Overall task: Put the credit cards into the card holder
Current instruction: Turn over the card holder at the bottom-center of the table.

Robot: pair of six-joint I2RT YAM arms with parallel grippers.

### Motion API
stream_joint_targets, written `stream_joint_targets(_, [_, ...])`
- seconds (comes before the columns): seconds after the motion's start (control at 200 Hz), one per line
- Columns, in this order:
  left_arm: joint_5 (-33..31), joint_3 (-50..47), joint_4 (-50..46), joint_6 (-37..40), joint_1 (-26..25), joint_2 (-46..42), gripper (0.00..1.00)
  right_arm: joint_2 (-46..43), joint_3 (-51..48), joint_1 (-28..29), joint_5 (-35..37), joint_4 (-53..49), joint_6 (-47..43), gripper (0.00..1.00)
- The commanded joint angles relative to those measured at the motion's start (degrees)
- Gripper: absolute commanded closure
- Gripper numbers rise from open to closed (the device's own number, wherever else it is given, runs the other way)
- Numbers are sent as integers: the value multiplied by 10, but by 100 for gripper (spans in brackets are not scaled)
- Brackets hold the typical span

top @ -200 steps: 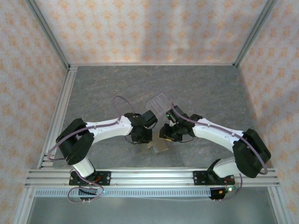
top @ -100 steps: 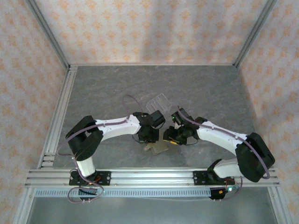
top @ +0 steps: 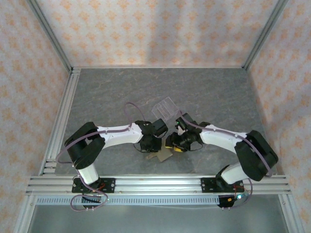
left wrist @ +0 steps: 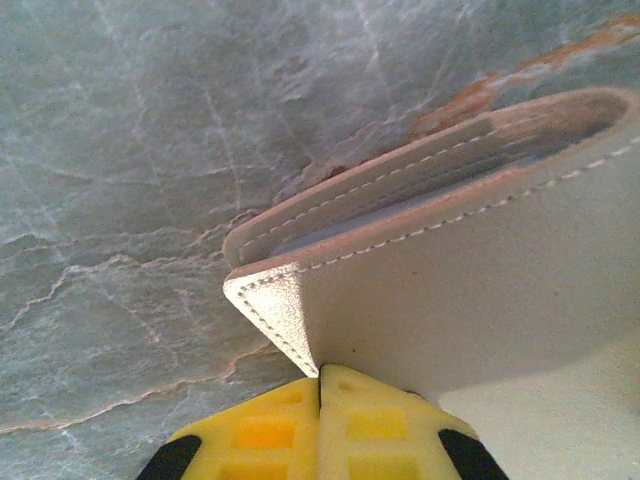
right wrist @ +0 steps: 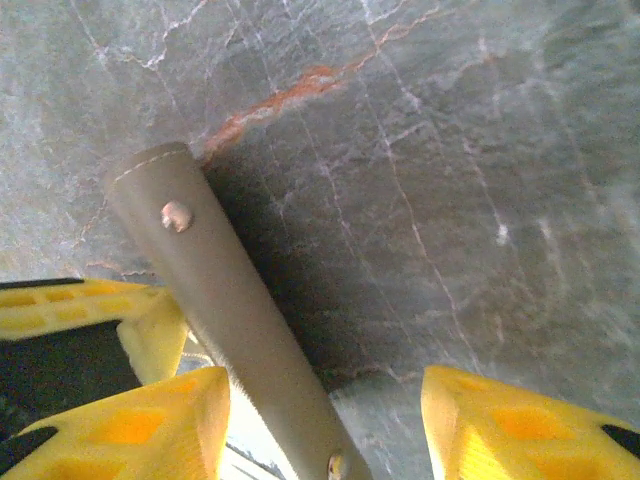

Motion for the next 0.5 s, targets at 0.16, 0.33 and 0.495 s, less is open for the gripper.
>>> stream_joint_targets(0.16, [-21,-44,-25,6,9,14,100,29,13,5,-52,71,-9,48])
stream_joint_targets(0.33, [-17,-47,-18,7,11,18,100,34,18,19,-86,96,-2,55])
stream_joint_targets(0.495, [-12,-47,-13,7,14,23,100,58,29,43,-99,99,-1,64])
